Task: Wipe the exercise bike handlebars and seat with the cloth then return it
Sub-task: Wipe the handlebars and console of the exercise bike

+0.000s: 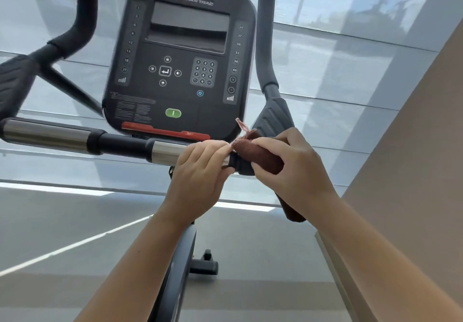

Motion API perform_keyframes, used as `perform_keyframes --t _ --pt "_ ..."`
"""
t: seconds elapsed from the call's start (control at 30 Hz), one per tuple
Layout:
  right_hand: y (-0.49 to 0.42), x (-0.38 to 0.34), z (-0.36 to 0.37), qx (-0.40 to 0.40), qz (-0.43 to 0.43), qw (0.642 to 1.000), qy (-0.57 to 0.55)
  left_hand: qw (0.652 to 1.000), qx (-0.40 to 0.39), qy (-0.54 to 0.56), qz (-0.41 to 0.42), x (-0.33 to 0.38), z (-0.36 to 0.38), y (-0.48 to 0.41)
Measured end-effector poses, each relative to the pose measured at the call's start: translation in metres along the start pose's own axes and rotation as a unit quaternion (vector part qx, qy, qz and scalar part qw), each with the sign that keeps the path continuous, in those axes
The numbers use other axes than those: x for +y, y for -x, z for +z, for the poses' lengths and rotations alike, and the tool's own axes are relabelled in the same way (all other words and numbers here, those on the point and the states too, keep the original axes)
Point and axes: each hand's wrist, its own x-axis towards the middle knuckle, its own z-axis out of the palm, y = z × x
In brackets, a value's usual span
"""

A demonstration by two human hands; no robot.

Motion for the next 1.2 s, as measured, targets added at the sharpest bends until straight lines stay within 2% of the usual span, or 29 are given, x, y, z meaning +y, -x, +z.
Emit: perform_keyframes --t 0.13,0.3,0.43,0.5,0.57,0.73,0.87,0.9,0.97,1.03,1.13,1.2 --pt "0.019 -0.003 -0.002 -0.001 -0.031 0.999 0.021 1.0 -0.012 0.007 -0.002 0.0 -0.001 0.0" --pt "0.031 0.001 -0.016 -0.039 -0.07 0.996 0.045 1.0 -0.022 0.005 -0.013 0.0 -0.001 0.002" --pt "-0.019 0.005 -0.017 0.07 0.007 0.998 0.0 0.999 -0.02 0.009 -0.028 0.003 -0.002 0.001" --pt "-0.041 0.004 -0.004 0.049 0.062 0.996 0.04 0.999 -0.015 0.01 -0.032 0.004 -0.002 0.0" --pt "-0.04 0.003 0.008 0.028 0.077 0.995 0.065 0.999 -0.011 0.01 -0.036 0.004 -0.001 0.001" --pt "0.002 -0.002 0.011 0.056 0.01 0.998 0.02 0.999 -0.006 0.019 -0.048 0.008 0.0 0.0" --pt "0.019 0.005 0.0 0.006 -0.03 0.999 -0.04 0.999 0.005 0.022 -0.042 0.008 -0.001 0.0" --pt "0.013 0.011 -0.005 0.013 -0.025 0.998 -0.063 0.999 0.003 0.018 -0.041 0.008 -0.001 0.001" --pt "-0.012 0.026 -0.014 0.073 0.01 0.993 -0.088 0.999 -0.004 0.012 -0.046 0.008 -0.001 0.002" --pt "-0.047 0.041 -0.018 0.112 0.055 0.99 -0.066 0.998 -0.011 0.008 -0.055 0.01 -0.001 0.002" --pt "-0.075 0.055 -0.011 0.029 0.099 0.994 -0.046 0.998 -0.007 0.008 -0.058 0.011 0.001 0.002" --pt "-0.071 0.06 -0.006 0.016 0.105 0.993 -0.059 0.998 0.001 0.01 -0.067 0.013 0.003 0.001"
